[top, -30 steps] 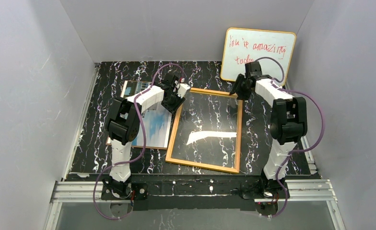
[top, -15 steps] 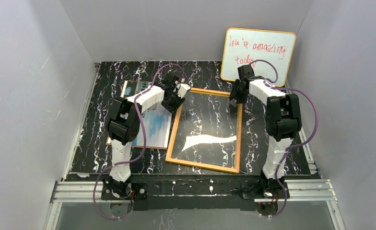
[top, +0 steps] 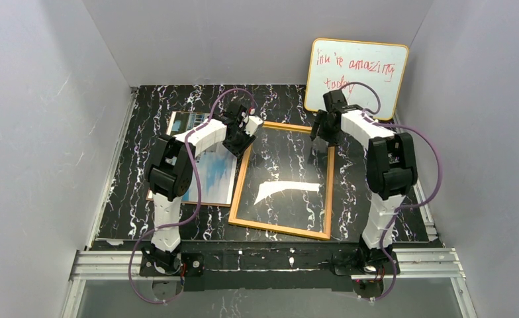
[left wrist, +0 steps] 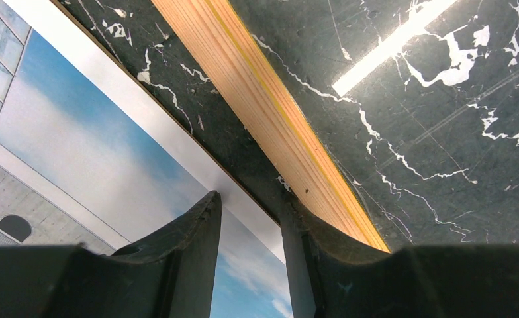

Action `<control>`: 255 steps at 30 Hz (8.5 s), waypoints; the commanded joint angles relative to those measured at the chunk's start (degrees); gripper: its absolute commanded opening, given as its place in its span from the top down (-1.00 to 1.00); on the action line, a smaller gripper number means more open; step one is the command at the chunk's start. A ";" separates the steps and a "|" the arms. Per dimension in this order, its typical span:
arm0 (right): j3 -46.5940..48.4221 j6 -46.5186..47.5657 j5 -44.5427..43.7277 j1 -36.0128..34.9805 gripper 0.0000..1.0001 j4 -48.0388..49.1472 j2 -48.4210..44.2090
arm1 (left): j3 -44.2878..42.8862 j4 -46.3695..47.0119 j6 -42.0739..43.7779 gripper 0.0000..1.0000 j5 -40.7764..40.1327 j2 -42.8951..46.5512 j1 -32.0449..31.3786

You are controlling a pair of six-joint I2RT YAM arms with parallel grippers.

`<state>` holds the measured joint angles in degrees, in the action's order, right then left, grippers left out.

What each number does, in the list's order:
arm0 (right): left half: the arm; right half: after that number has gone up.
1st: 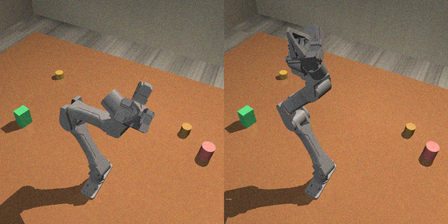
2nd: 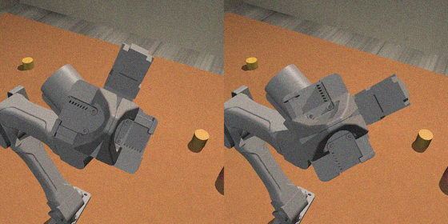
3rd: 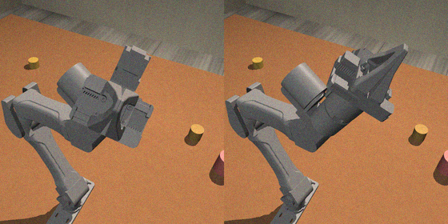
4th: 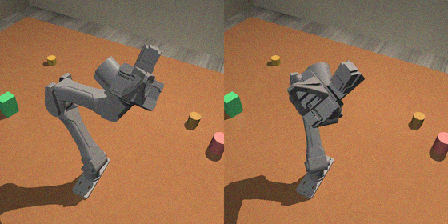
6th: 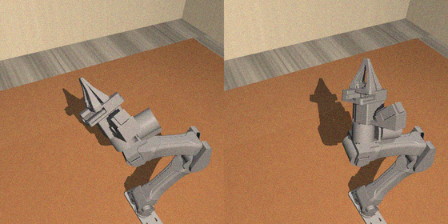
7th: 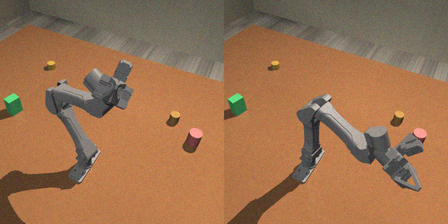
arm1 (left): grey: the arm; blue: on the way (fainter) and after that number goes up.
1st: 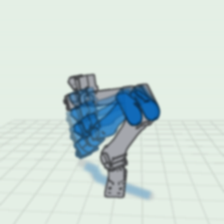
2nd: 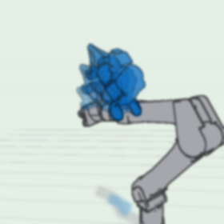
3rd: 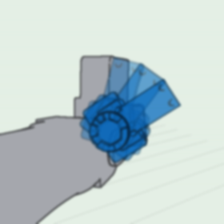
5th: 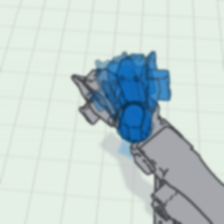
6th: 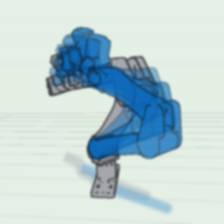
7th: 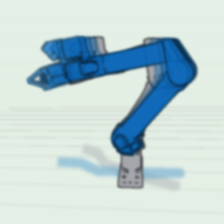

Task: Put the photo into the frame
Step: Pick up the photo frame from the center of the board, then pick up the photo frame item from the photo frame, then place the photo frame at the center of the board.

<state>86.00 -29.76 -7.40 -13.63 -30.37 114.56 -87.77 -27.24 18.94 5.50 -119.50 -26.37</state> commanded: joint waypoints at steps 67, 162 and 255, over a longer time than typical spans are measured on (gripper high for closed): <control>-49.07 -50.30 52.10 -1.14 -0.81 74.28 -43.74 | 5.06 -6.17 -2.19 0.32 8.83 -4.00 -7.12; -31.73 -46.09 45.50 -4.61 -0.34 51.80 -36.45 | -25.80 -37.92 -8.81 0.17 -31.44 23.35 -30.06; -10.84 -2.59 2.41 -9.05 -0.37 -6.46 1.29 | -19.84 -15.74 -1.97 1.00 -37.48 36.33 -19.32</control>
<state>79.53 -31.14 0.95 -23.24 -41.15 113.12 -105.75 -45.01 16.12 -32.47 -83.99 -45.82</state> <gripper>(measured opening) 0.624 0.009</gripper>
